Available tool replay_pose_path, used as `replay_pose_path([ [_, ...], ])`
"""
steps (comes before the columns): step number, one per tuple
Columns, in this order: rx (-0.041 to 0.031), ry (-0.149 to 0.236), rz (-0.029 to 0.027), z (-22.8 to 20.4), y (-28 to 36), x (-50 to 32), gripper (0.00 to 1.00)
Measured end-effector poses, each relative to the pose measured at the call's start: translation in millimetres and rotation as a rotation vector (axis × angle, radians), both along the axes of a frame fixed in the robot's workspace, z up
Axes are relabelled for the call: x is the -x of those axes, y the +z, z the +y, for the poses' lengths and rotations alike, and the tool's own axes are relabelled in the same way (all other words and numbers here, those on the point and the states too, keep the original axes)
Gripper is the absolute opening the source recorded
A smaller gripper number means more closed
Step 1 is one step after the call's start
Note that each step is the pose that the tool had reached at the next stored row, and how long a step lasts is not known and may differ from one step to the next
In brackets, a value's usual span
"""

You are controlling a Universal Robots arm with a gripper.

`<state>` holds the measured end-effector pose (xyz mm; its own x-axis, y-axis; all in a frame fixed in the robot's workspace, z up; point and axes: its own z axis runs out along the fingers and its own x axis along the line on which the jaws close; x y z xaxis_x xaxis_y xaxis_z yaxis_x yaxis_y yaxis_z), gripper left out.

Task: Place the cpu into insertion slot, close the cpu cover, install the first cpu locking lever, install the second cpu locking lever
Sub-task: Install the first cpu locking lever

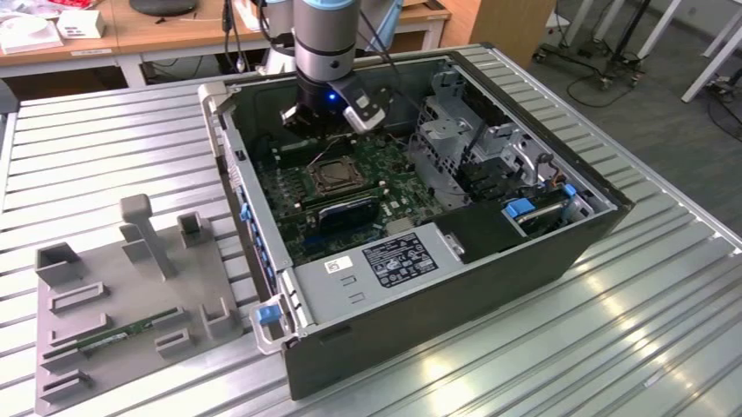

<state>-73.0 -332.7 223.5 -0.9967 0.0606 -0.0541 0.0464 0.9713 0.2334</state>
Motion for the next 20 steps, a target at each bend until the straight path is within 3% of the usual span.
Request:
replay_pose_path([
  [3, -0.0003, 0.016, -0.0002, 0.2, -0.1, -0.5, 0.11],
  [12, -0.0020, 0.016, -0.0001, 4.4, -0.3, -4.0, 0.11],
  [20, -0.0057, 0.016, 0.0000, 4.9, -1.3, -6.4, 0.11],
])
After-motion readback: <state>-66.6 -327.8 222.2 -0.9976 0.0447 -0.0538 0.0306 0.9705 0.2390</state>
